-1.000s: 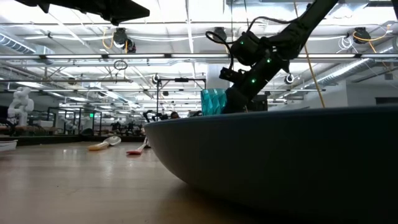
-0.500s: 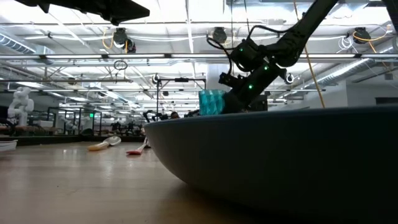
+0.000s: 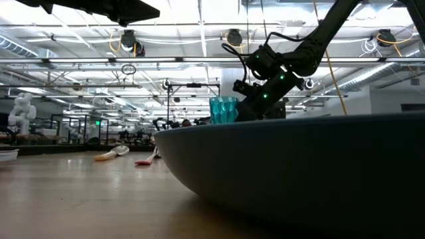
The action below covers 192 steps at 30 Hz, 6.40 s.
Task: Pick and place plate/cup/fork/spoon on tray
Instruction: Put the blue plate on the gray tray
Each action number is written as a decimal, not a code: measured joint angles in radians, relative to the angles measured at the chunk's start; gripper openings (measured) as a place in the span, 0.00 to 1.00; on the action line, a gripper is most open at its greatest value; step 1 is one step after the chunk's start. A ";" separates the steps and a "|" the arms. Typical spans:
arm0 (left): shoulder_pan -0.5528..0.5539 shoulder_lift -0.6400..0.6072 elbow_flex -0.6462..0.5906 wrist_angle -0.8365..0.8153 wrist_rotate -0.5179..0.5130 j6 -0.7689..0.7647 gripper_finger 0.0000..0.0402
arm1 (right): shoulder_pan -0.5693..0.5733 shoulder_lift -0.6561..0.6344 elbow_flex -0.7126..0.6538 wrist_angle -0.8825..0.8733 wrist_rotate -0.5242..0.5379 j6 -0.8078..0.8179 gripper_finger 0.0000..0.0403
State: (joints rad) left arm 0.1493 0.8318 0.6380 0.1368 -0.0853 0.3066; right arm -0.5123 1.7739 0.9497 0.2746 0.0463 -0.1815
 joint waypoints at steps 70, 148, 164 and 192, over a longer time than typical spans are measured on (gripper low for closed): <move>-0.620 1.184 0.631 -0.297 0.025 0.517 0.04 | 0.632 -0.727 -0.268 -0.421 0.040 0.423 0.03; -0.331 0.946 0.629 -0.613 -0.091 0.578 0.02 | 0.817 -0.315 -0.003 -0.642 0.162 0.238 0.32; -0.330 0.948 0.628 -0.552 -0.230 0.345 0.14 | 0.807 -0.319 -0.005 -0.706 0.194 0.192 0.02; -0.430 0.945 0.530 -0.882 -0.446 -0.488 0.41 | 0.596 -0.379 -0.005 -0.928 0.216 0.275 0.00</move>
State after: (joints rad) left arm -0.2809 1.7771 1.1680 -0.7452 -0.5315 -0.1811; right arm 0.0832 1.3952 0.9451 -0.6535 0.2627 0.0933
